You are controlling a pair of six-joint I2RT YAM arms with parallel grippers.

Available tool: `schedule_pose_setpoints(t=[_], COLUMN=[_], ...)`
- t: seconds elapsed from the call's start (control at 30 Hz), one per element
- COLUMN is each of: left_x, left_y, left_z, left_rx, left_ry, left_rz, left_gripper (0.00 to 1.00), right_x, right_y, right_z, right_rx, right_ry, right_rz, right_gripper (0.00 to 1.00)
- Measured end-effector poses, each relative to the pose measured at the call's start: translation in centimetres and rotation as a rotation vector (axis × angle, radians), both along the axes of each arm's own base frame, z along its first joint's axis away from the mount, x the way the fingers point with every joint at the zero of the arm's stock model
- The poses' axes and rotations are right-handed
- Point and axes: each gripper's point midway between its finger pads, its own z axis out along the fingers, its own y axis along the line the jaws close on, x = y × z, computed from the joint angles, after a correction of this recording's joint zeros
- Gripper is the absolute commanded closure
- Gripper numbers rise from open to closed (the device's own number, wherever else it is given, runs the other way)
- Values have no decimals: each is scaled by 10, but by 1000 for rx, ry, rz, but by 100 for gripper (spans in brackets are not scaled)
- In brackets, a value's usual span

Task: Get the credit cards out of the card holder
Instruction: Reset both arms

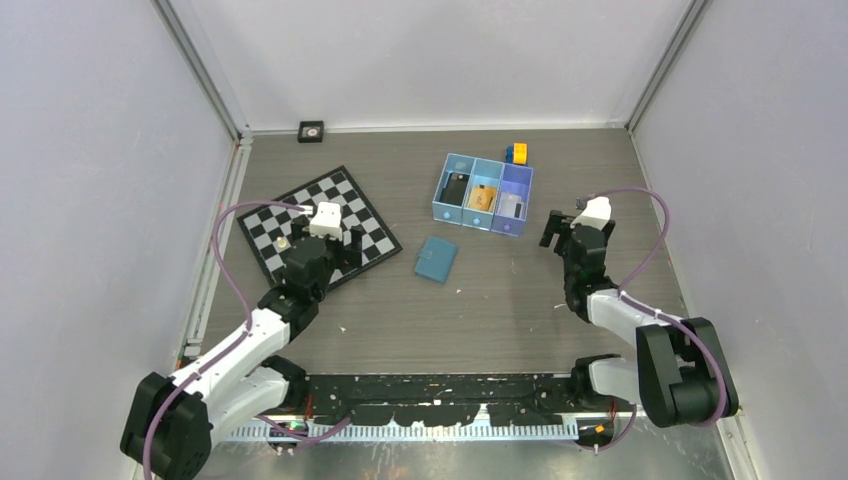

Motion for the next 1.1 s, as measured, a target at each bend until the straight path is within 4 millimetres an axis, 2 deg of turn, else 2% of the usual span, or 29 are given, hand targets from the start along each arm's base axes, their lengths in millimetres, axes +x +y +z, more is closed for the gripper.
schedule_pose_setpoints(t=[0.1, 0.2, 0.37, 0.5, 0.53, 0.57, 0.7, 0.83, 0.93, 1.03, 1.1], left_x=[4, 7, 5, 6, 7, 7, 9, 16, 18, 14, 14], left_y=[2, 7, 16, 16, 17, 17, 21, 34, 50, 74, 79], left_z=[-5, -18, -31, -29, -27, -26, -25, -29, -49, -87, -92], left_rx=[22, 55, 86, 94, 94, 95, 93, 103, 95, 93, 78], left_ry=[-3, 17, 20, 3, -4, -11, -30, -49, -52, 35, 57], left_rz=[6, 22, 41, 40, 42, 45, 60, 111, 162, 227, 237], left_gripper=[6, 4, 4, 3, 3, 3, 2, 0, 2, 4, 5], right_x=[3, 7, 5, -7, -8, -5, 15, 17, 16, 16, 16], right_y=[-14, -17, -32, -37, -38, -39, -43, -44, -44, -44, -44], right_z=[-1, -12, -32, -70, -74, -71, -51, -47, -48, -48, -48], right_rx=[-23, -32, -35, -59, -62, -58, -34, -30, -31, -31, -30], right_ry=[-29, -23, -44, 24, 44, 41, -20, -30, -26, -25, -25], right_rz=[-26, -36, -123, -146, -144, -147, -172, -178, -178, -178, -179], right_gripper=[11, 11, 18, 21, 14, 10, 9, 8, 8, 8, 8])
